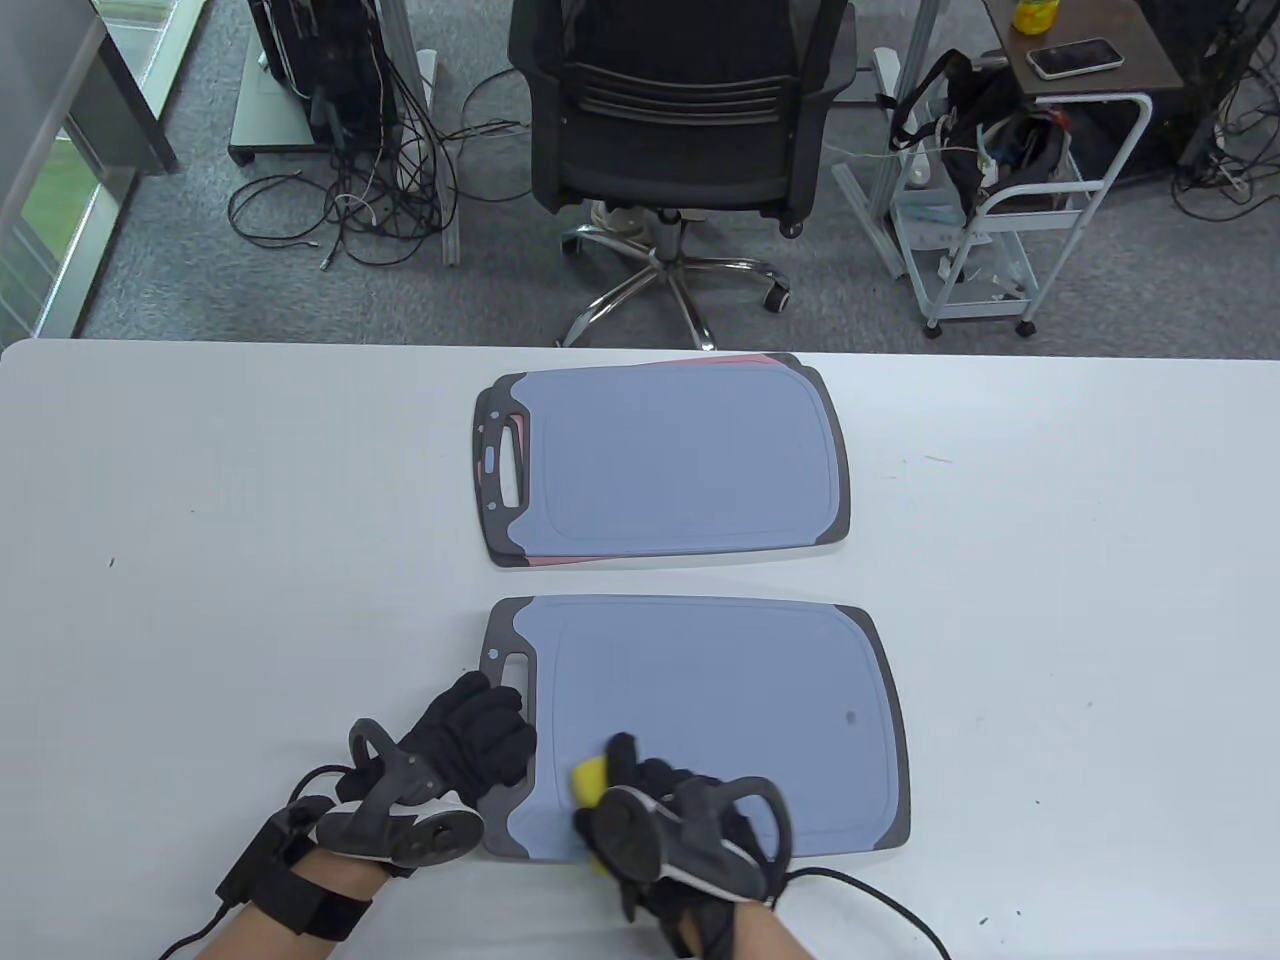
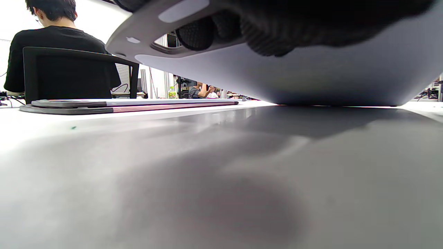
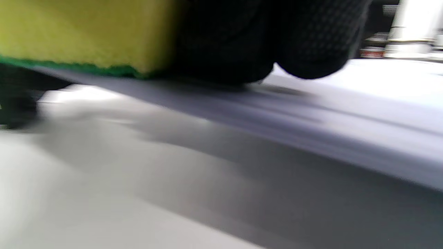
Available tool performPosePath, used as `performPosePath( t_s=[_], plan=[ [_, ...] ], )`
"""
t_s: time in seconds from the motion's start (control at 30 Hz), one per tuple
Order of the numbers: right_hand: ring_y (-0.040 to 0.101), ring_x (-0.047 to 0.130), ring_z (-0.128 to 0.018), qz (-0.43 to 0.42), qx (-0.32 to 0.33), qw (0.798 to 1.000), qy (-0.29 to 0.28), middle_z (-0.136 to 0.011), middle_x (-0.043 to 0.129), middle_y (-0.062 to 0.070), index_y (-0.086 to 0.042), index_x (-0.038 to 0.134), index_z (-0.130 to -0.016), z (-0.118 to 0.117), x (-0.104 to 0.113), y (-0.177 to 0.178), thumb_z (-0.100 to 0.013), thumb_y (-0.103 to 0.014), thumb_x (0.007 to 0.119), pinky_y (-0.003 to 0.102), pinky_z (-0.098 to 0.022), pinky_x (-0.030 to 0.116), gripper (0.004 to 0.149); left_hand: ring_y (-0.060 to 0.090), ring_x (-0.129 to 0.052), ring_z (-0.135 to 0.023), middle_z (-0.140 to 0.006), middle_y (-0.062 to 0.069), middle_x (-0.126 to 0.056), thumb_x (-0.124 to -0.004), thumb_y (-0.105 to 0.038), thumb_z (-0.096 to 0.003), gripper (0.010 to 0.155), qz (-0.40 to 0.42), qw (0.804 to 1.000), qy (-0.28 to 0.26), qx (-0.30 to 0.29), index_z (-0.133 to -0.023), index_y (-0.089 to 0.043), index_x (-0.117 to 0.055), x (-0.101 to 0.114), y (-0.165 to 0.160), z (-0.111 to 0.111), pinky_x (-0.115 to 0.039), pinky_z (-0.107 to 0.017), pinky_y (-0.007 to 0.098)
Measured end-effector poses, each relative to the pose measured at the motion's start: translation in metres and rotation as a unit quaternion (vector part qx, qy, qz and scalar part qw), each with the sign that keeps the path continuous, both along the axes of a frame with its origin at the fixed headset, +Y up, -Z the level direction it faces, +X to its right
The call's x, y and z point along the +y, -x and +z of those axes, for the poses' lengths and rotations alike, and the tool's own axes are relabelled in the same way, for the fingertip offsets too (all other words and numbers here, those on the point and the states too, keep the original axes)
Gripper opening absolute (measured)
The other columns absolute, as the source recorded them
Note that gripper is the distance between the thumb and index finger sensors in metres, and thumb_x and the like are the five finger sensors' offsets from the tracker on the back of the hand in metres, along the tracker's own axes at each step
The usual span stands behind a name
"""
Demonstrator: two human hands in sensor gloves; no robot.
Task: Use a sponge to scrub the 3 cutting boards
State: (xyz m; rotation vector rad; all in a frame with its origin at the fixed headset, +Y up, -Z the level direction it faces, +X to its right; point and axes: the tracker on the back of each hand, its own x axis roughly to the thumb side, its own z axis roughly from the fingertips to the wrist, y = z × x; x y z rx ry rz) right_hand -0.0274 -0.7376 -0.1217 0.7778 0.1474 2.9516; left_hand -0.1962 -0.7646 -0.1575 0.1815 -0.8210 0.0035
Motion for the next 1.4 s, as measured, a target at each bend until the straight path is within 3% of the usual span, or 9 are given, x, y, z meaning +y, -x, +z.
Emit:
performPosePath(
  t_s=[0.07, 0.2, 0.43, 0.6, 0.67, 0.77, 0.87, 1.17, 1.4],
  plan=[
    [0.012, 0.093, -0.038, 0.028, 0.025, 0.999, -0.019, -0.061, 0.087, 0.008, -0.004, 0.062, -0.103, 0.008, 0.005, 0.028, -0.050, -0.063, 0.065, 0.039, -0.038, 0.085, 0.079, 0.022, -0.068, -0.103, -0.095, -0.007, -0.069, -0.080, -0.038, -0.0600, 0.042, -0.001, 1.000, 0.000, 0.002, -0.093, -0.030, -0.055, 0.000, 0.000, 0.000, -0.054, -0.078, 0.056],
    [0.011, 0.092, -0.037, 0.022, 0.017, 0.999, -0.046, -0.062, 0.086, 0.005, -0.008, 0.062, -0.104, 0.010, -0.003, 0.005, -0.048, -0.064, 0.064, 0.038, -0.037, 0.084, 0.079, 0.021, -0.069, -0.104, -0.095, -0.007, -0.069, -0.080, -0.038, -0.0602, 0.042, -0.001, 1.000, -0.002, 0.004, -0.093, -0.030, -0.056, 0.000, 0.000, 0.000, -0.054, -0.078, 0.055],
    [0.013, 0.092, -0.040, 0.085, -0.147, 0.985, -0.010, -0.064, 0.085, 0.006, -0.008, 0.058, -0.105, 0.011, -0.032, -0.160, -0.048, -0.062, 0.059, 0.041, -0.039, 0.083, 0.079, 0.021, -0.068, -0.105, -0.096, -0.007, -0.069, -0.079, -0.038, -0.0604, 0.041, -0.006, 1.000, 0.002, 0.014, -0.093, -0.030, -0.055, 0.000, 0.000, -0.001, -0.053, -0.078, 0.054],
    [0.016, 0.093, -0.042, 0.089, -0.277, 0.956, 0.034, -0.068, 0.086, 0.007, -0.009, 0.057, -0.106, 0.011, -0.047, -0.268, -0.048, -0.061, 0.061, 0.043, -0.040, 0.082, 0.078, 0.019, -0.069, -0.105, -0.096, -0.009, -0.069, -0.078, -0.040, -0.0599, 0.042, -0.030, 0.999, -0.018, 0.024, -0.093, -0.031, -0.054, 0.001, -0.003, 0.001, -0.055, -0.079, 0.054],
    [0.016, 0.092, -0.044, 0.053, -0.314, 0.946, 0.069, -0.068, 0.084, 0.007, -0.011, 0.056, -0.106, 0.008, -0.048, -0.294, -0.048, -0.061, 0.063, 0.043, -0.042, 0.081, 0.077, 0.018, -0.072, -0.105, -0.097, -0.011, -0.070, -0.078, -0.056, -0.0558, 0.052, -0.060, 0.997, -0.041, 0.005, -0.095, -0.032, -0.054, 0.001, -0.003, 0.004, -0.059, -0.079, 0.054],
    [0.021, 0.092, -0.047, 0.060, -0.333, 0.940, 0.054, -0.071, 0.085, 0.011, -0.010, 0.058, -0.106, 0.004, -0.047, -0.310, -0.048, -0.058, 0.069, 0.046, -0.044, 0.079, 0.076, 0.015, -0.084, -0.099, -0.094, -0.013, -0.077, -0.070, -0.074, -0.0434, 0.065, -0.088, 0.986, -0.139, -0.023, -0.093, -0.033, -0.058, 0.001, -0.007, 0.019, -0.072, -0.075, 0.049],
    [0.020, 0.092, -0.050, 0.080, -0.324, 0.942, 0.026, -0.074, 0.084, 0.009, -0.013, 0.058, -0.107, 0.003, -0.043, -0.316, -0.048, -0.059, 0.069, 0.046, -0.046, 0.079, 0.076, 0.019, -0.093, -0.091, -0.088, -0.010, -0.084, -0.067, -0.066, -0.0455, 0.055, -0.085, 0.969, -0.227, -0.044, -0.089, -0.032, -0.067, 0.012, -0.013, 0.030, -0.081, -0.069, 0.049],
    [0.020, 0.092, -0.050, -0.032, -0.321, 0.947, 0.010, -0.074, 0.084, 0.009, -0.012, 0.059, -0.107, -0.001, -0.036, -0.324, -0.048, -0.060, 0.070, 0.046, -0.046, 0.079, 0.076, 0.022, -0.102, -0.082, -0.081, -0.009, -0.092, -0.076, -0.059, -0.0443, 0.046, -0.014, 0.944, -0.323, -0.064, -0.082, -0.032, -0.078, 0.064, 0.023, 0.029, -0.090, -0.061, 0.050],
    [0.020, 0.092, -0.050, -0.062, -0.310, 0.949, 0.002, -0.074, 0.085, 0.009, -0.012, 0.058, -0.107, 0.000, -0.033, -0.321, -0.048, -0.060, 0.070, 0.046, -0.046, 0.080, 0.076, 0.022, -0.100, -0.085, -0.084, -0.010, -0.089, -0.076, -0.058, -0.0441, 0.047, -0.024, 0.937, -0.347, -0.033, -0.084, -0.034, -0.077, 0.089, 0.027, -0.028, -0.087, -0.063, 0.051]
  ],
)
